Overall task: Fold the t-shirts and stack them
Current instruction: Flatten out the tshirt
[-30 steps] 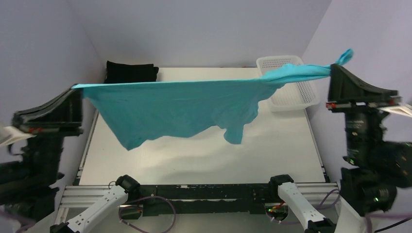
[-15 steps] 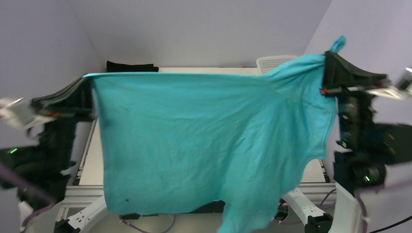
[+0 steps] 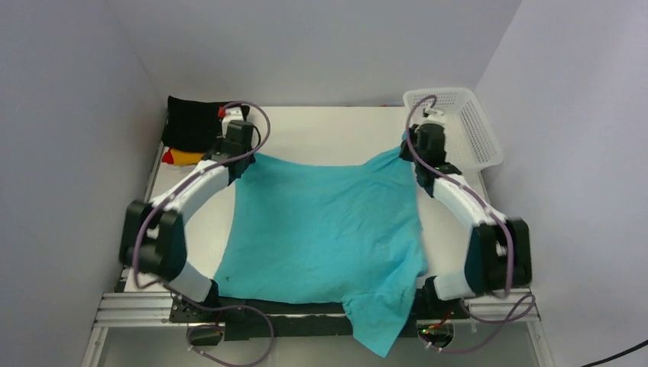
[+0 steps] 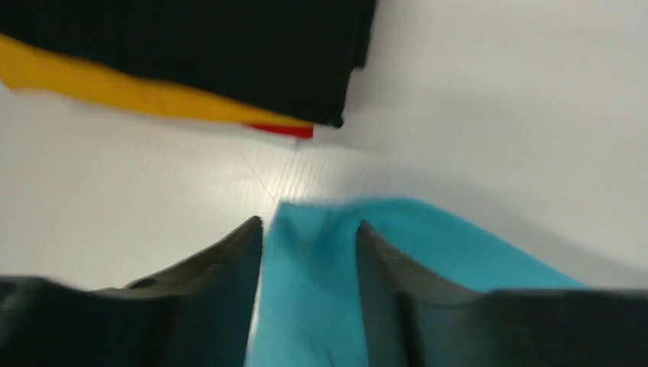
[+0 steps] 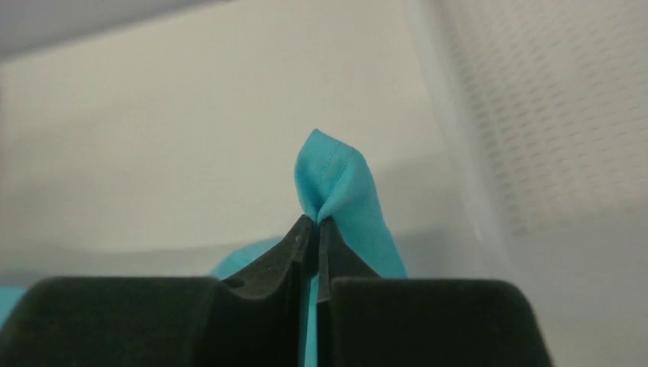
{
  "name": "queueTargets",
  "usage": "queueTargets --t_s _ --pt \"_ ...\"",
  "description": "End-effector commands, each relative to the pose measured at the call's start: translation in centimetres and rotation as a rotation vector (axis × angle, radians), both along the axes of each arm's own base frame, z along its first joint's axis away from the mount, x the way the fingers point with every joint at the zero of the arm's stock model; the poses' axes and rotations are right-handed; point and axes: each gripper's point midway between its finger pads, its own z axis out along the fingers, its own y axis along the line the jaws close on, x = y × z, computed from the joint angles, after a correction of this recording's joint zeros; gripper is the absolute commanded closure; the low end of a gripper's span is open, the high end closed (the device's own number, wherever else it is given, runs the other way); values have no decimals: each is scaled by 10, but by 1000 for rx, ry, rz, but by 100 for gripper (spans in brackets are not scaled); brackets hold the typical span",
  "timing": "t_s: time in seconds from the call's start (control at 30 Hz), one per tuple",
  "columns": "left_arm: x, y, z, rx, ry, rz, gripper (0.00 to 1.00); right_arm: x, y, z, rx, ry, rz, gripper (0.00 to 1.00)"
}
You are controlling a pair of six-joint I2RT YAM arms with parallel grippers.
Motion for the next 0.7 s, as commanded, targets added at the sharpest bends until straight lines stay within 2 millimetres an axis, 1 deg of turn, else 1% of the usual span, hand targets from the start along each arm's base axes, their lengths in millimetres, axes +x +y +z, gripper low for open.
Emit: queueTargets --t_s 0.0,0.03,0.07,0.1,0.13,0.17,0.2,0.23,0.3,0.4,0.43,0.53,0.6,0.67 --pt "28 -9 -31 -154 83 24 25 55 26 -38 24 4 86 76" --pt "31 -15 -30 -173 77 -2 15 61 30 -49 18 46 101 57" --pt "34 -20 -26 -191 61 -26 7 66 32 -57 11 76 106 45" --pt "35 -23 -20 -204 38 -48 1 69 33 -59 3 92 103 41" --pt "35 -25 -16 -212 18 -60 1 71 34 -59 -4 98 102 35" --pt "35 -25 -6 -213 -9 -69 1 71 35 -55 -12 95 103 21" --pt "34 -25 -3 -211 -17 -70 1 70 36 -53 -17 93 103 9" --pt "32 -23 1 -209 -17 -65 0 68 36 -49 -25 91 106 1" --pt "25 -24 7 -214 -14 -75 1 60 41 -40 -38 92 116 0" --pt "8 -31 11 -255 -10 -126 0 38 50 -36 -24 122 129 0" --pt "0 -36 13 -275 -15 -153 1 24 52 -45 -9 161 129 0" --pt "-25 -53 9 -343 -13 -246 1 -11 62 -66 50 250 131 0" --pt "-43 -61 -2 -377 9 -293 1 -34 68 -82 65 314 151 0" --pt "-56 -69 -16 -399 39 -336 1 -52 74 -99 81 367 170 0"
